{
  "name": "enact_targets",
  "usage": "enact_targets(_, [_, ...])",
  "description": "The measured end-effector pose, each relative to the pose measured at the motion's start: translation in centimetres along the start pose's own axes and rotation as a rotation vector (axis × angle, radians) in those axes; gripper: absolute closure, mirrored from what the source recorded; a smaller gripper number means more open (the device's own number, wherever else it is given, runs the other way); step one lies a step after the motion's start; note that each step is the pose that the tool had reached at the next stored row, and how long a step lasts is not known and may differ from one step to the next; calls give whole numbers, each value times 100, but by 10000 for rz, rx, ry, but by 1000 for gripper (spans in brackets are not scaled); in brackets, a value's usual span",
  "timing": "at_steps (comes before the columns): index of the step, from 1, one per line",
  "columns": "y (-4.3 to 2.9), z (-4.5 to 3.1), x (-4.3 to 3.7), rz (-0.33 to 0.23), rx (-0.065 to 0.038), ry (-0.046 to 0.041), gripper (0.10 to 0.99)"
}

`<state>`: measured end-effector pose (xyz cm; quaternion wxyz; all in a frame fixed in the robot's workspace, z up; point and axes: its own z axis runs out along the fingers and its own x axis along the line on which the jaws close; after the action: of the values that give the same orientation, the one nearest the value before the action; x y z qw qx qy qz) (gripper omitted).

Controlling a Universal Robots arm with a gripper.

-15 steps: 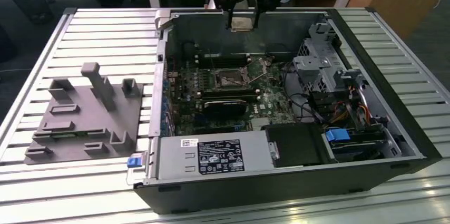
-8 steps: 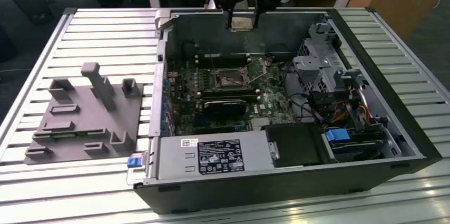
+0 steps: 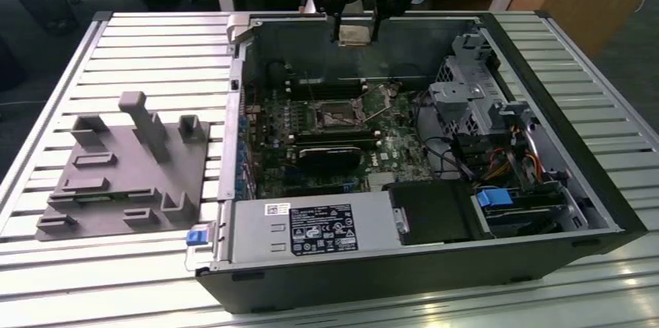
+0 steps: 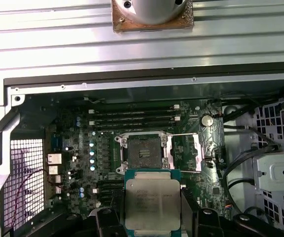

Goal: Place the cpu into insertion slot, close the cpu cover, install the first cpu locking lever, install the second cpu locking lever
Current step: 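Place the cpu into insertion slot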

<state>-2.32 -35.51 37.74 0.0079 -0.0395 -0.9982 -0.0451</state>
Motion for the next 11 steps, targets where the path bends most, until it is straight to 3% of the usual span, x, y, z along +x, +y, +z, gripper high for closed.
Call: enact_targets(11, [1,1,0,227,-5,-20,545])
